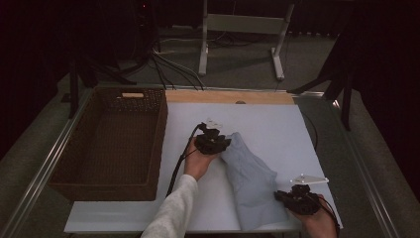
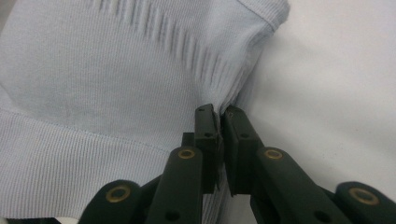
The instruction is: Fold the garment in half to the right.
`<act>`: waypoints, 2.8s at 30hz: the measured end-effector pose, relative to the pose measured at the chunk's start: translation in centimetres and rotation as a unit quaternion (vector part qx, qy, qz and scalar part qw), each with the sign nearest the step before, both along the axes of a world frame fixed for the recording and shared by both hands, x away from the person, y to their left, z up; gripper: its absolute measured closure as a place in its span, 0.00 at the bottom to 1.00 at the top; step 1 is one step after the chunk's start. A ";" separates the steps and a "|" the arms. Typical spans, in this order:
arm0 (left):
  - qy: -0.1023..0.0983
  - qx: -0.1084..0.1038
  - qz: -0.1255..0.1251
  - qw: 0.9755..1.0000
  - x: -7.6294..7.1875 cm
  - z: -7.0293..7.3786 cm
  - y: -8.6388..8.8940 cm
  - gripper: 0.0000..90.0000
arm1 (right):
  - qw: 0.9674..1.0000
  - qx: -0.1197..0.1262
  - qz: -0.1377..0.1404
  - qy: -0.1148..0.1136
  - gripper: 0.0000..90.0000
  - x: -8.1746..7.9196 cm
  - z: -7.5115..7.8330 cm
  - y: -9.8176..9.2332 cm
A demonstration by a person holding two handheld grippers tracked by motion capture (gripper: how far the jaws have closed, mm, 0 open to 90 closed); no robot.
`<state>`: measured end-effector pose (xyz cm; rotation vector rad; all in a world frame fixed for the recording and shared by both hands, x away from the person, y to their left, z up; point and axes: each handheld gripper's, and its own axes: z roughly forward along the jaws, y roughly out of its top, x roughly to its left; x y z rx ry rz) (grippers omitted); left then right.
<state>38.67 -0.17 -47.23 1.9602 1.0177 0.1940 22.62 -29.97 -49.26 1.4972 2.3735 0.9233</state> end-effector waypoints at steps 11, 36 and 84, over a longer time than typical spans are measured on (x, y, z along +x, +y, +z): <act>-0.027 -0.035 -0.009 0.999 -1.1 1.1 0.2 0.31 | 1.000 0.007 -0.007 -0.006 0.86 -0.2 0.1 -0.1; -0.029 -0.049 -0.043 0.997 -4.6 1.6 1.2 0.19 | 1.000 -0.015 0.008 0.011 0.49 -1.3 -1.1 0.7; 0.026 -0.009 -0.034 0.999 -5.5 -3.2 2.2 0.31 | 1.000 0.000 0.015 0.024 0.85 -1.5 -0.7 1.0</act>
